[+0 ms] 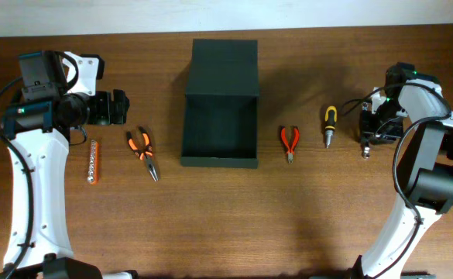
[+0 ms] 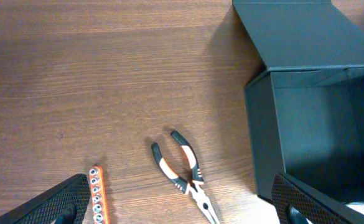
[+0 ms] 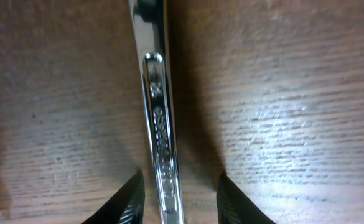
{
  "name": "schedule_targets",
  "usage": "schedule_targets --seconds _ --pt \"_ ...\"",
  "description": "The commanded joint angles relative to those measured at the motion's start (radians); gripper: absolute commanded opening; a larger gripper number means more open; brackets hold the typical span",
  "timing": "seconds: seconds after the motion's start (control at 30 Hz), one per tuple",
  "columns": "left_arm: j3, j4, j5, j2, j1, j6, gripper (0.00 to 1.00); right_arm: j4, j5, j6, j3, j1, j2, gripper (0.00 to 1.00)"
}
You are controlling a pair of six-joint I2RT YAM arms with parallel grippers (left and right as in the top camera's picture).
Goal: Pack container
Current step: 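Grasp the chrome wrench with the right gripper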
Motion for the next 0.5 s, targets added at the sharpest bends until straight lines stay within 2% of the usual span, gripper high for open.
schedule_targets --seconds 0.0,0.13,0.23,0.47 --pt "0.023 -0.010 0.001 0.010 0.003 0.016 0.96 0.024 0.010 -0.002 0.011 0.006 0.031 0.36" --pt "0.023 -0.018 0.001 0.010 0.003 0.016 0.96 0.042 0.026 0.044 0.011 0.006 0.031 0.35" --pt "0.023 -0.018 0.001 0.010 0.003 0.016 0.96 0.042 0.026 0.046 0.011 0.006 0.031 0.21" --pt "0.023 -0.017 0.001 0.010 0.003 0.016 0.96 0.025 0.026 0.046 0.011 0.006 0.031 0.09"
